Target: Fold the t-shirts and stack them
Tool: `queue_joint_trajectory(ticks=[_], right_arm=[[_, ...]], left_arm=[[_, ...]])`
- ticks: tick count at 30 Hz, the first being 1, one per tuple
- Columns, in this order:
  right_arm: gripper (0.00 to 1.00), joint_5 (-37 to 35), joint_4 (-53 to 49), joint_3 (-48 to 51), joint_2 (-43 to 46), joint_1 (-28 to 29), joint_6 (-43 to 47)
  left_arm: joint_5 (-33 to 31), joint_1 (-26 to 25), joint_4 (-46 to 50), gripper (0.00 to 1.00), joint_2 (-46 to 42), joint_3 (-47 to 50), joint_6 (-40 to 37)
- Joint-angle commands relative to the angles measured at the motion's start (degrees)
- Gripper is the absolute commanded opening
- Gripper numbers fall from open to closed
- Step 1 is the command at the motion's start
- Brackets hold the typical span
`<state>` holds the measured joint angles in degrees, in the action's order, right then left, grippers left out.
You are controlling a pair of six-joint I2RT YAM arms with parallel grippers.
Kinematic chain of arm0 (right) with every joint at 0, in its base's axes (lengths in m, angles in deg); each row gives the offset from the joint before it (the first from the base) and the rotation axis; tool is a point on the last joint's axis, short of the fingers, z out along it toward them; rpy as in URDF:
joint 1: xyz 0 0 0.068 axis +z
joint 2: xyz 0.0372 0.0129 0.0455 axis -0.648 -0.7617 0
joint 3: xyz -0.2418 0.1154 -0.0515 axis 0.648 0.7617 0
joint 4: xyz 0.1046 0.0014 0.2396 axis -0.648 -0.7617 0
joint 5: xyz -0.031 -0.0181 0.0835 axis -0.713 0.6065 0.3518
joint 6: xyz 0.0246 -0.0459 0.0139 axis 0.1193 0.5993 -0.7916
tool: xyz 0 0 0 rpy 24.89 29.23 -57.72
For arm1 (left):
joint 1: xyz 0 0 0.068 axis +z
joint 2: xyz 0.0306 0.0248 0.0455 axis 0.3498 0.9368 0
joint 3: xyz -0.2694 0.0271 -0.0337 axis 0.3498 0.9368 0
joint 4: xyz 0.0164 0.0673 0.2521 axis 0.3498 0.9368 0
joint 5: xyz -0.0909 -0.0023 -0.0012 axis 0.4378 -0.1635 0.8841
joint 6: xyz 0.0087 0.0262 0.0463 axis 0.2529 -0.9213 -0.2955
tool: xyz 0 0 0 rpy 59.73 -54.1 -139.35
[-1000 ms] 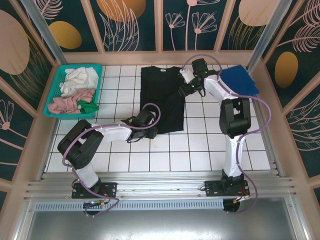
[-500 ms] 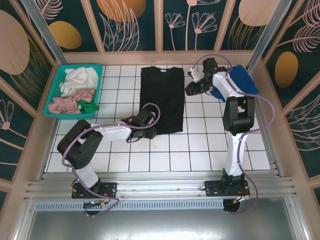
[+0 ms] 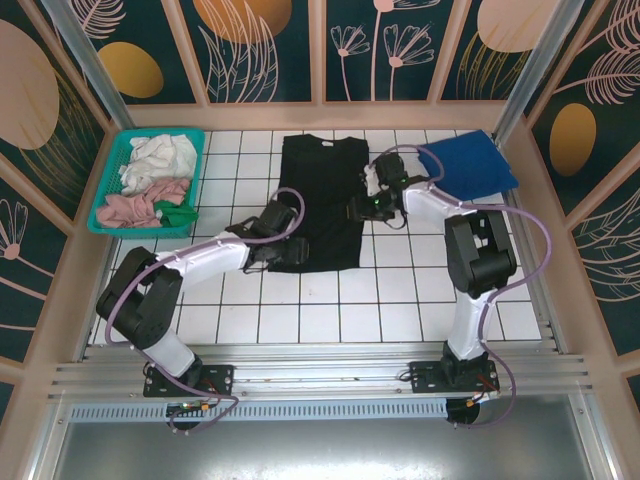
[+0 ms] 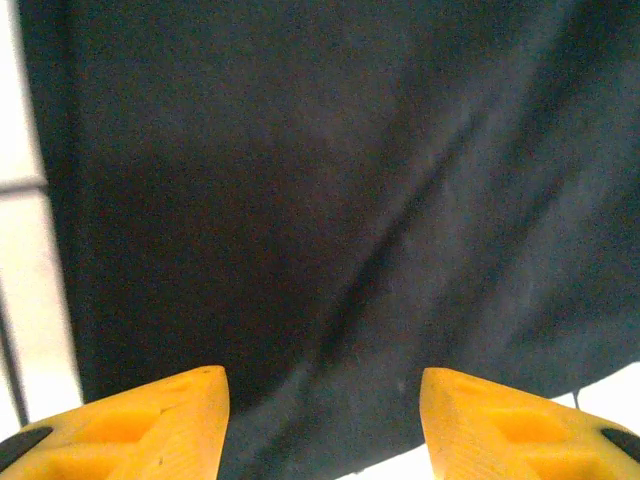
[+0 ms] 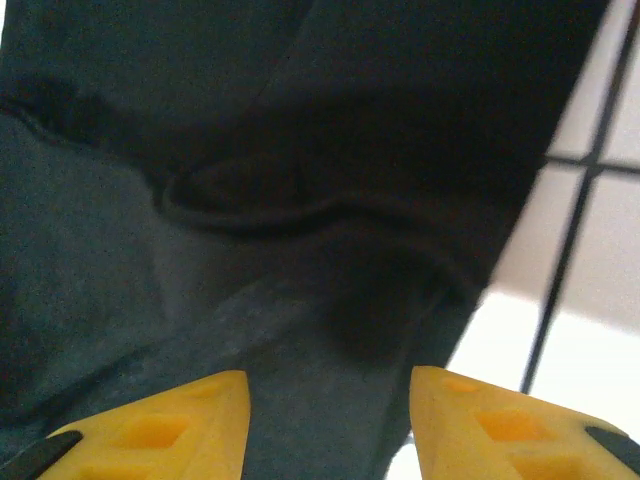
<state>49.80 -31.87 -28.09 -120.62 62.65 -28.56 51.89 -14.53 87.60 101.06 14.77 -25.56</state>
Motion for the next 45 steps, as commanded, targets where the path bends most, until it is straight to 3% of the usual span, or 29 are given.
queue_joint_trajectory(ticks=[1, 10, 17, 21, 26, 31, 34, 39, 45], right_arm=[[0.47, -3.4, 8.7, 5.0, 4.1, 1.1, -7.7], [0.50, -6.0, 7.2, 11.2, 7.9, 5.2, -10.1], [0.50, -8.7, 5.5, 14.4, 8.8, 8.8, -12.3], [0.54, -15.4, 1.0, 14.9, 10.2, 11.8, -13.6], [0.54, -16.3, 0.4, 17.8, 13.4, 13.9, -14.7], [0.52, -14.6, 1.4, 19.8, 14.0, 15.3, -15.7], [0.44, -15.0, 1.8, 20.5, 14.7, 15.8, -15.9], [0.12, -18.1, -0.9, 20.9, 16.7, 15.9, -16.3], [0.01, -20.3, 0.2, 27.4, 25.3, 17.0, -18.8]], left_arm=[[-2.1, 3.5, 1.6, 0.53, 1.3, -2.6, 1.9], [-1.4, 4.8, -0.7, 0.49, 3.3, 1.9, 3.4], [0.5, 4.8, -2.1, 0.28, 1.5, 4.9, 4.1], [1.0, 4.8, -1.6, 0.19, 1.4, 6.0, 4.1], [1.9, 4.8, -2.6, 0.03, 0.0, 7.8, 5.2], [3.1, 4.8, -3.5, 0.00, -1.9, 8.7, 6.3], [3.2, 4.8, -3.6, 0.00, -2.7, 9.1, 6.8], [3.1, 4.8, -3.9, 0.00, -3.5, 9.9, 7.3], [1.8, 4.8, -4.3, 0.00, -4.7, 11.6, 9.1]])
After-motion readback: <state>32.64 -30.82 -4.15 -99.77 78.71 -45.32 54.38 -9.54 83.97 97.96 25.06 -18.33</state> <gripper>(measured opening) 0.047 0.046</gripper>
